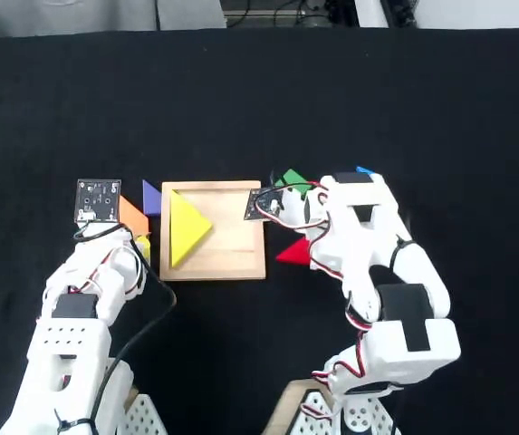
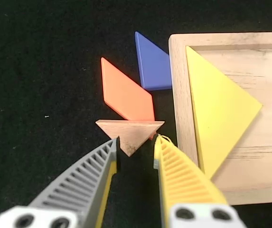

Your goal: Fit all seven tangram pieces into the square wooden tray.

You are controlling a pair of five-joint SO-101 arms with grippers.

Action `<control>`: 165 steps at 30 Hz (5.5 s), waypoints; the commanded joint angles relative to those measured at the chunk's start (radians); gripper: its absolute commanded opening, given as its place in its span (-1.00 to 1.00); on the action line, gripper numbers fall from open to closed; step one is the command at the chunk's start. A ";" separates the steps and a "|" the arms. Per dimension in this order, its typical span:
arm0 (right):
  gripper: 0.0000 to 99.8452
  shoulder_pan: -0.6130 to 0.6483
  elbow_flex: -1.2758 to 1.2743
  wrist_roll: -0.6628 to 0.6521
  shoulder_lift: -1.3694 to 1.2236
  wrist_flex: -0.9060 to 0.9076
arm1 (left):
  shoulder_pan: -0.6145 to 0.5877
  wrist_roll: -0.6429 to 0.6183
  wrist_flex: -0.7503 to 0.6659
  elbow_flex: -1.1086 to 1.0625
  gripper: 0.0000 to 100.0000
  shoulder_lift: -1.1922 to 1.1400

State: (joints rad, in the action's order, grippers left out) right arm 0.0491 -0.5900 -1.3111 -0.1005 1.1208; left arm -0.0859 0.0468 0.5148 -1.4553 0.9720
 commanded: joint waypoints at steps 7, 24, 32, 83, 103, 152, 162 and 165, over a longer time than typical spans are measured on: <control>-0.19 0.040 0.045 -0.014 0.002 0.014 | 0.016 0.011 -0.023 0.005 -0.73 0.002; -0.19 0.046 0.041 -0.011 0.002 0.012 | 0.015 0.011 -0.023 0.005 -0.73 0.002; -0.19 0.044 0.033 -0.011 0.002 0.009 | 0.015 0.011 -0.023 0.005 -0.73 0.002; -0.75 0.054 0.191 0.095 0.216 0.181 | 0.016 0.011 -0.023 0.007 -0.73 0.002; -0.75 0.440 0.292 0.347 0.209 0.138 | 0.015 0.011 -0.023 0.004 -0.73 0.002; -0.44 0.592 0.490 0.457 -0.191 0.135 | 0.015 0.011 -0.023 0.004 -0.73 0.002; -0.44 0.595 0.435 0.456 -0.188 0.135 | 0.015 0.011 -0.023 0.004 -0.73 0.002; -0.34 0.595 0.432 0.456 -0.185 0.135 | 0.015 0.011 -0.023 0.004 -0.73 0.002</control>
State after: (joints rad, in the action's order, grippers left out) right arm 0.6276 -0.1573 -0.8585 -0.2969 1.2620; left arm -0.0859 0.0468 0.5148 -1.4553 0.9720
